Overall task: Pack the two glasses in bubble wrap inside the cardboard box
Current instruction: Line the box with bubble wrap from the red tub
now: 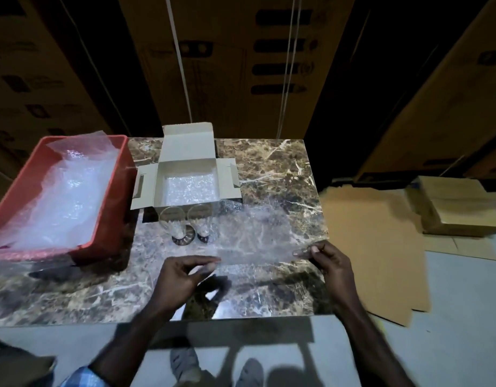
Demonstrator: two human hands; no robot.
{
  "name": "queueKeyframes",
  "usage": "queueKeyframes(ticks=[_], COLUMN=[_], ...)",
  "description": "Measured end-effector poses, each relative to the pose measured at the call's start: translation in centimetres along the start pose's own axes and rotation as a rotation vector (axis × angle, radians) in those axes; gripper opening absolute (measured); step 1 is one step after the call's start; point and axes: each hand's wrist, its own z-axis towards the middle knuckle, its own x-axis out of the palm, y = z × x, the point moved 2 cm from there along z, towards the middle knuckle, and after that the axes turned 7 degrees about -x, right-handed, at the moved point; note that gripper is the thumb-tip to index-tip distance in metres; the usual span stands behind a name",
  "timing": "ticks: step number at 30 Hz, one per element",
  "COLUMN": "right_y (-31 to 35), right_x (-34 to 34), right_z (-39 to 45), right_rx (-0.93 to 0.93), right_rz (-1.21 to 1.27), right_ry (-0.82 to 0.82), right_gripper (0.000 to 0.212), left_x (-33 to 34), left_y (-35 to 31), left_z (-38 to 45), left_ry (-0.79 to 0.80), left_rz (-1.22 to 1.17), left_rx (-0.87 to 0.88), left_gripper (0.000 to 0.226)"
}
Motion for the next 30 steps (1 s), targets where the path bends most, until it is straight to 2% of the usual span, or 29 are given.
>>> queueKeyframes(ticks=[3, 8, 12, 14, 16, 18, 20, 30], right_y=[-1.6, -4.4, -5.7, -6.6, -6.9, -6.6, -6.3, -9.0], right_x=[-0.5, -1.0, -1.1, -1.1, -0.5, 0.6, 1.7, 4.2], right_z=[-1.1, -1.8, -1.9, -1.4, -0.5, 0.6, 1.9, 6.4], right_rx=[0.078, 0.184, 0.232, 0.268, 0.258, 0.214, 0.174, 0.100], right_rz=[-0.019, -0.040, -0.072, -0.121, -0.183, -0.237, -0.277, -0.587], right_ry=[-0.039, -0.092, -0.067, -0.057, -0.047, -0.039, -0.033, 0.059], right_gripper=[0.023, 0.025, 0.032, 0.041, 0.034, 0.016, 0.016, 0.023], left_x=[0.6, 1.0, 1.2, 1.4, 2.0, 2.5, 2.6, 3.2], left_y=[2.2, 4.8, 5.3, 5.0, 4.5, 4.3, 4.6, 7.8], left_z=[-0.5, -0.7, -0.2, 0.2, 0.8, 1.7, 3.0, 7.8], left_ry=[0.012, 0.047, 0.042, 0.037, 0.021, -0.007, -0.041, -0.301], left_rz=[0.061, 0.135, 0.075, -0.005, -0.019, -0.029, -0.023, 0.436], left_rx=[-0.084, -0.146, -0.177, -0.198, -0.204, -0.225, -0.234, -0.106], left_gripper=[0.024, 0.012, 0.006, 0.011, 0.014, 0.013, 0.013, 0.017])
